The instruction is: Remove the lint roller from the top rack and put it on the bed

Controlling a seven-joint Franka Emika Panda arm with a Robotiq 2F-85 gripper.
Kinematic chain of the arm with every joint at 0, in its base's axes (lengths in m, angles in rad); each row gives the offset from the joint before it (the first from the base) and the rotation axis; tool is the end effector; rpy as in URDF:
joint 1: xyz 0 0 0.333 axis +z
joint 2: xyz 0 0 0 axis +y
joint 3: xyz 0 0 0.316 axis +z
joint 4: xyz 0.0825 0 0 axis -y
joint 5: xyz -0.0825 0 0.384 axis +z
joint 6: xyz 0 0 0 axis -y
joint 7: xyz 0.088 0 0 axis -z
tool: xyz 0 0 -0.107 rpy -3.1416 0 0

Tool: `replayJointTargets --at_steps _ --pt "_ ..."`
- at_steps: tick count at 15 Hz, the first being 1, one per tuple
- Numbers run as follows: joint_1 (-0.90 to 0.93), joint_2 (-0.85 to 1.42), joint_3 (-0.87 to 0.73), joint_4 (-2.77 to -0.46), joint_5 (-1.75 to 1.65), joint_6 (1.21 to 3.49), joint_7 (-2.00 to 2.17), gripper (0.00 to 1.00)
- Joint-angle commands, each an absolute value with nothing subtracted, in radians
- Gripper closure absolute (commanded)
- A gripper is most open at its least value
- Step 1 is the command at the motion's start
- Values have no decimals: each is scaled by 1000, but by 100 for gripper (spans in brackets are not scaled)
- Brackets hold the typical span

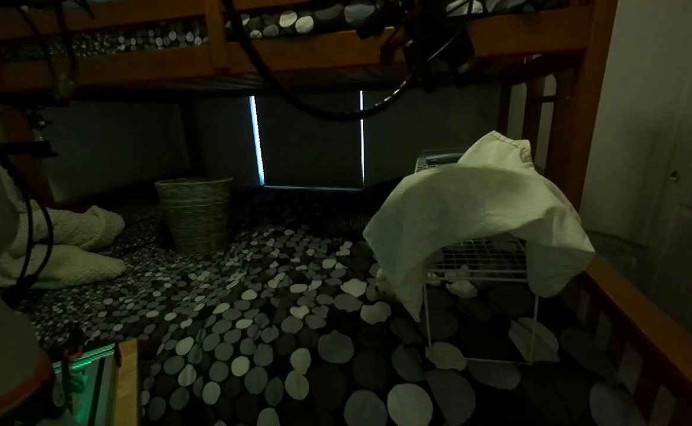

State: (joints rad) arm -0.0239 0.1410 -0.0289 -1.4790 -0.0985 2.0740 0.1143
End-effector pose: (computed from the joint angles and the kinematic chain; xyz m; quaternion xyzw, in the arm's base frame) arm 0.6386 -0.0374 0.6405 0.9708 -0.0672 0.2262 0.0424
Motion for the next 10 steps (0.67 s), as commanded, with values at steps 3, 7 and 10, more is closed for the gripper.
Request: replayJointTargets --at_steps 3,7,10 --pt "87 457 -39 -1122 -279 1972 329 0" --pt "85 488 -3 -1113 -195 2001 246 0" --pt "78 547 8 -1008 -143 2000 178 0"
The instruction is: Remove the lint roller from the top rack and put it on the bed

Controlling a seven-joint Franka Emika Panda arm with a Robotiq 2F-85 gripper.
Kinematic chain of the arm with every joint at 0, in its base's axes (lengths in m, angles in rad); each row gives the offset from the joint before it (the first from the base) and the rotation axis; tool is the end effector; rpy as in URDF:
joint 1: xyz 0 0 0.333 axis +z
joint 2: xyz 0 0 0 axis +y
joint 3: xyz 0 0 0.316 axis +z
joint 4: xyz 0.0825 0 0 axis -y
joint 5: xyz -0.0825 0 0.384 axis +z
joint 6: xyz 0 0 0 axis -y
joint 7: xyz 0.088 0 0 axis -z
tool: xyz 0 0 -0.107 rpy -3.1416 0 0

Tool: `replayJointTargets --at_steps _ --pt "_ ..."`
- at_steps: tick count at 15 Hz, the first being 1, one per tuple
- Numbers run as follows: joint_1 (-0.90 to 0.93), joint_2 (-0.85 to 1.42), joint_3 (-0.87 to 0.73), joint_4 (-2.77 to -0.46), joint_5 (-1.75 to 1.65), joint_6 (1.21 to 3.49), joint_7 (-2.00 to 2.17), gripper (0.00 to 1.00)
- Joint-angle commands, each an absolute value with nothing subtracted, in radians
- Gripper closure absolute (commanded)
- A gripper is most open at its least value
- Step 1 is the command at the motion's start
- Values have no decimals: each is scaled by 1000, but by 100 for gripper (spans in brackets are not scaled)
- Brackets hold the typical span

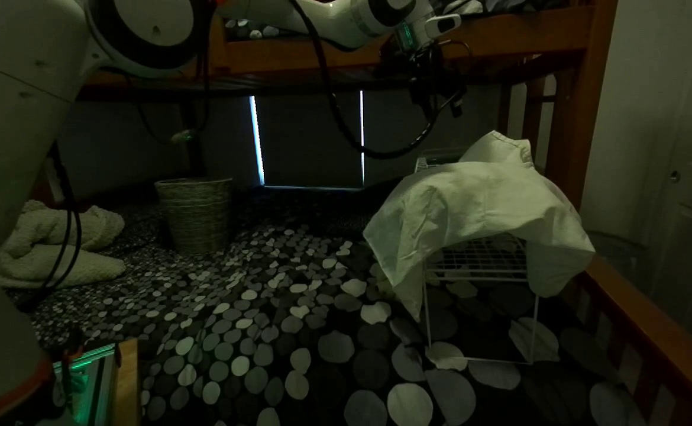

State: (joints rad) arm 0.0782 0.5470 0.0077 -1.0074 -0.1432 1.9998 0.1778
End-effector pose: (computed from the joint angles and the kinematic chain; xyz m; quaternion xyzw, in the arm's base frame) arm 0.7411 0.0532 0.5907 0.9726 -0.0310 0.2273 0.0386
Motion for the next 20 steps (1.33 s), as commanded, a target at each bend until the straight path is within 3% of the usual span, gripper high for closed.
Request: replayJointTargets --at_steps 1,6,14,16,17,18,20 --pt "93 579 -12 -961 -155 1933 249 0" --pt "169 697 -47 -862 -196 1778 551 0" --pt "192 799 -112 -768 -209 1778 923 2" --pt "186 818 -114 -753 -202 1822 943 16" --pt "184 829 -113 -744 -202 1845 945 31" --pt "183 840 -115 -734 -206 1875 949 35" --pt "184 863 -122 -714 -215 1930 950 33"
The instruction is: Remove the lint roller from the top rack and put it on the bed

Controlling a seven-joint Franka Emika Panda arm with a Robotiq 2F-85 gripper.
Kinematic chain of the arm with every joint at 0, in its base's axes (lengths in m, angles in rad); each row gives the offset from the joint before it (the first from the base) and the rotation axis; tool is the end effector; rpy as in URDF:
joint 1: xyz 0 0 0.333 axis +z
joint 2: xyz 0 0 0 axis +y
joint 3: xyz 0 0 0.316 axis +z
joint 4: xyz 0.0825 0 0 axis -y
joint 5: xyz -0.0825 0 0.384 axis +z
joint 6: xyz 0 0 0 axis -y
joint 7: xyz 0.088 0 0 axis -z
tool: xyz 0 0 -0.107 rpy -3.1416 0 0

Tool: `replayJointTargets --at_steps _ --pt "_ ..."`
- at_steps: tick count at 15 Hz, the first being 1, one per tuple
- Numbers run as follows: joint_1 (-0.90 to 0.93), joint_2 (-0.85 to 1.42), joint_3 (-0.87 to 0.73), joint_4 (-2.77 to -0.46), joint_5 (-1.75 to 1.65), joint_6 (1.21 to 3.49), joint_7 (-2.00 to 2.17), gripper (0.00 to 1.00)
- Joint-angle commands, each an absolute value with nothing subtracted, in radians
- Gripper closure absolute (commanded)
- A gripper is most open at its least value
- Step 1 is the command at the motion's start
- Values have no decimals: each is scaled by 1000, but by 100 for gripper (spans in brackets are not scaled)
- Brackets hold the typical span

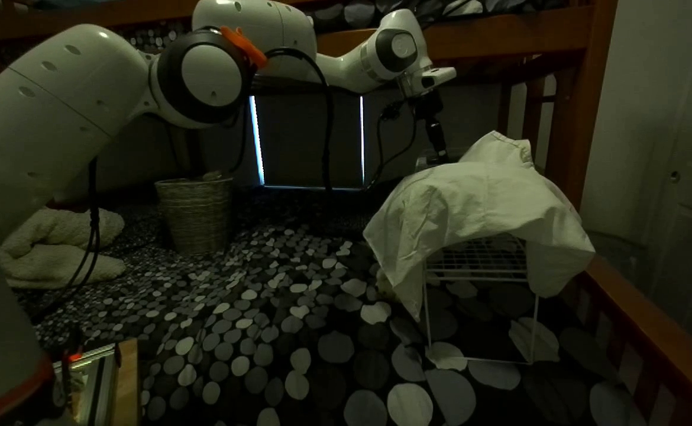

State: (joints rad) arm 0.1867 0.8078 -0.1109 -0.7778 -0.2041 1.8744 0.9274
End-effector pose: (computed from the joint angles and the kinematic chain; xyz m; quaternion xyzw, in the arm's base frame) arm 0.7805 0.0837 0.4958 0.9074 -0.3693 0.1943 0.0502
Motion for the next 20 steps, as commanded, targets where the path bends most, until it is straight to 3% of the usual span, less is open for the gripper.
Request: replayJointTargets --at_steps 1,2,3,5,11,20 --pt "184 873 -127 -705 -218 1956 952 26" --pt "179 880 -124 -695 -211 1966 948 23" --pt "175 885 -120 -691 -203 1975 939 52" --pt "166 893 -107 -681 -188 1969 916 49" --pt "147 899 -71 -662 -152 1983 848 95" --pt "200 878 -27 -647 -194 2186 442 94"
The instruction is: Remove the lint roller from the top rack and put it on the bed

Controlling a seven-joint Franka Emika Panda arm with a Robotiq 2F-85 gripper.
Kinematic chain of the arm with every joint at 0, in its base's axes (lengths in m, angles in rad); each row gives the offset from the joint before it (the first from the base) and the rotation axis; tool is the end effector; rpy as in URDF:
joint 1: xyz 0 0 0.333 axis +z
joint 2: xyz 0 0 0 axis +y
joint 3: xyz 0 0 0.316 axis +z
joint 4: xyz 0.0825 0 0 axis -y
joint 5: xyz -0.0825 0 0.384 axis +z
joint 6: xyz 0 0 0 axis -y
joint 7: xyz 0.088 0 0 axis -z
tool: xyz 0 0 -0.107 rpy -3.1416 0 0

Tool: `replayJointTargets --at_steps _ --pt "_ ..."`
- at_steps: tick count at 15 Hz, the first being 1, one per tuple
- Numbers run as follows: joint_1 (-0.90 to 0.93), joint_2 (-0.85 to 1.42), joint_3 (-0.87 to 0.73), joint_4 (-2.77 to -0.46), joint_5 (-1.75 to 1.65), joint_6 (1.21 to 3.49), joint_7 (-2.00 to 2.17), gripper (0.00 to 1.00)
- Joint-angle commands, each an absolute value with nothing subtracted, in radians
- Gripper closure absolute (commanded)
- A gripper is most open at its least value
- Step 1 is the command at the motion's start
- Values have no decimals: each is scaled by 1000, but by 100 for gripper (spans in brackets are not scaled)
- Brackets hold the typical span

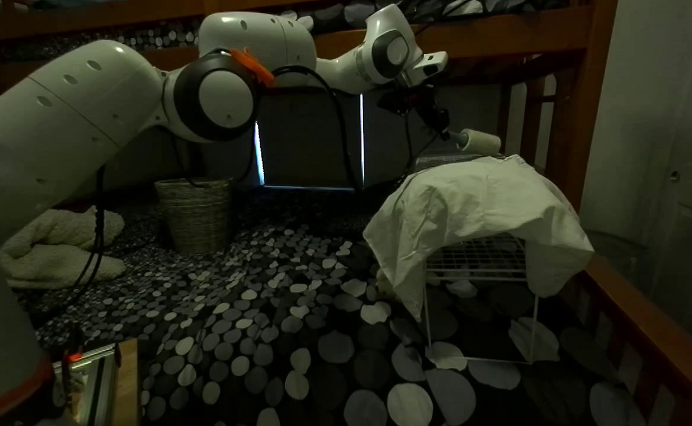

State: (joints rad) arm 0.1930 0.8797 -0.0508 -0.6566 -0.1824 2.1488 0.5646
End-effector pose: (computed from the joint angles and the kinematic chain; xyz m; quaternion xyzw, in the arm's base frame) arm 0.7999 0.1298 0.5309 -0.9343 0.1604 -0.3182 0.0070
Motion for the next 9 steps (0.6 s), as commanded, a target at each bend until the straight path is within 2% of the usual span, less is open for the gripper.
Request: replayJointTargets --at_steps 1,6,9 --pt "204 878 -17 -648 -191 2209 393 94" --pt "191 871 77 -699 -155 2349 127 94" --pt "171 854 111 -769 -124 2204 64 94"
